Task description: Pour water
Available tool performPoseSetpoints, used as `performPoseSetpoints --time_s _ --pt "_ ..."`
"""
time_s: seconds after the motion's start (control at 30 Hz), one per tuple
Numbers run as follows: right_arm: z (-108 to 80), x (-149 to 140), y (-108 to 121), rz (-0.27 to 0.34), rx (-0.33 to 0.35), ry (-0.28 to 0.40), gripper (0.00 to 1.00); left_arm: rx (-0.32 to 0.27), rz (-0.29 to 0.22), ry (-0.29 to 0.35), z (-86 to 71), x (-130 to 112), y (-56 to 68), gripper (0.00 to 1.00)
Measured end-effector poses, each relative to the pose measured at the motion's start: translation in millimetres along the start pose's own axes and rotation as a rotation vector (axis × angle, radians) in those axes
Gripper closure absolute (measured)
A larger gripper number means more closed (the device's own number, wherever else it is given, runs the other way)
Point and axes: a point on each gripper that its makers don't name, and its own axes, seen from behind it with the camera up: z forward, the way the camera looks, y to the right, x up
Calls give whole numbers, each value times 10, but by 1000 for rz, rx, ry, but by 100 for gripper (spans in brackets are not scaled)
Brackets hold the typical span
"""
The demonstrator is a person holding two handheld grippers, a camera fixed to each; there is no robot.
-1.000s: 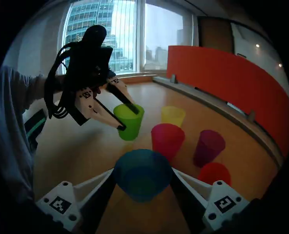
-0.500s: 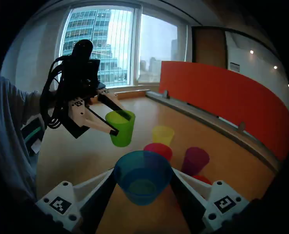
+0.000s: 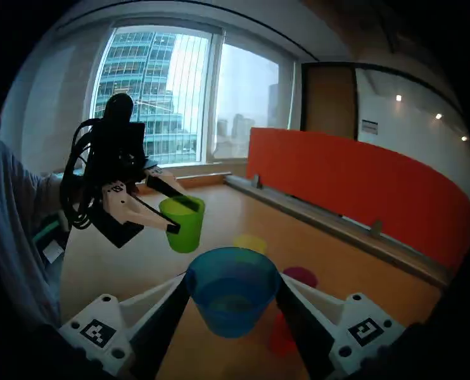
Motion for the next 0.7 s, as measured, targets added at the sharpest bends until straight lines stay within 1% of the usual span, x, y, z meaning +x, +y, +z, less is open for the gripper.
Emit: performPoseSetpoints --time_s 0.17,0.37,0.47,0.57,0.7 --pt "-55 164 56 5 -20 43 8 -2 -14 56 -49 152 21 11" --pt "-114 331 126 13 -38 86 8 -1 -7 128 -114 362 61 11" --pt "-134 394 159 13 -47 104 8 -5 -12 168 -143 463 94 11" --pt "-155 444 189 11 -54 119 8 -11 -16 197 -165 531 126 11" --pt "-182 503 220 12 -61 136 8 -13 -12 217 -181 578 158 11"
